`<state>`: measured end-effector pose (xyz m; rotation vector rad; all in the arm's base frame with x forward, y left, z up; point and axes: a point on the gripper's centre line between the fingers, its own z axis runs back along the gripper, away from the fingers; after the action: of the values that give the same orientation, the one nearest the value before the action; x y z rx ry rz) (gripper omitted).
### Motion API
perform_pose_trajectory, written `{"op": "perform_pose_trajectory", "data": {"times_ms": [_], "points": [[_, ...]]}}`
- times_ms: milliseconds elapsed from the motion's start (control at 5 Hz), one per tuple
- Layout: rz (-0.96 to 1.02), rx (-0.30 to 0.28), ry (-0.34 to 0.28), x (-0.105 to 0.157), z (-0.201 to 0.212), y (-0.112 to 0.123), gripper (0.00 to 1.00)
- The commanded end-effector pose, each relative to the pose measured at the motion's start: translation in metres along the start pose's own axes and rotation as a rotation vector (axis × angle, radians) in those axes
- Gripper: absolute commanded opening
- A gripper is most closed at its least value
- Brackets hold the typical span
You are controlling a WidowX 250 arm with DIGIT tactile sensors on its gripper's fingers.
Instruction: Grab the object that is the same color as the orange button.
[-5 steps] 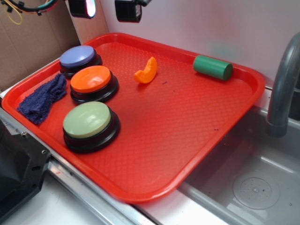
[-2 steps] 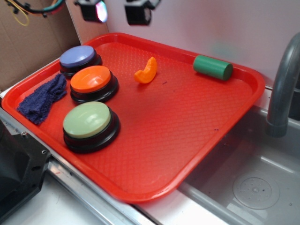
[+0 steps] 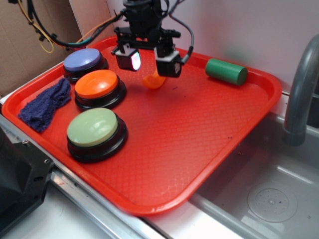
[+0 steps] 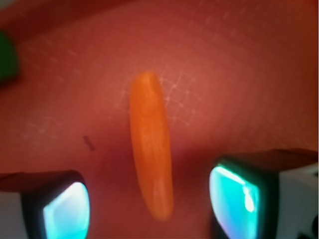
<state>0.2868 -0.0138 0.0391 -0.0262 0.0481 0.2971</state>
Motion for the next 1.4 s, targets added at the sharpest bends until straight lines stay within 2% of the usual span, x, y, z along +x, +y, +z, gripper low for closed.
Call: {"op": "perform_pose_trajectory", "data": {"times_ms": [0,400,600,800,1000,1200], "points": [[-0.021,0.000,-0.025,0.006,-0.015,-0.004,0.04],[0.003,-0.028,-0.059,0.002,0.004,0.002,0.00],[0.012,-0.066,-0.134,-0.012,0.053,-0.003,0.00],[0.001,-0.042,-0.150,-0.037,0.102,-0.020,0.00],[-0.042,0.001,-0.119,-0.063,0.150,-0.035,0.00],[-0.132,0.027,-0.152,-0.075,0.164,-0.041,0.00]]}}
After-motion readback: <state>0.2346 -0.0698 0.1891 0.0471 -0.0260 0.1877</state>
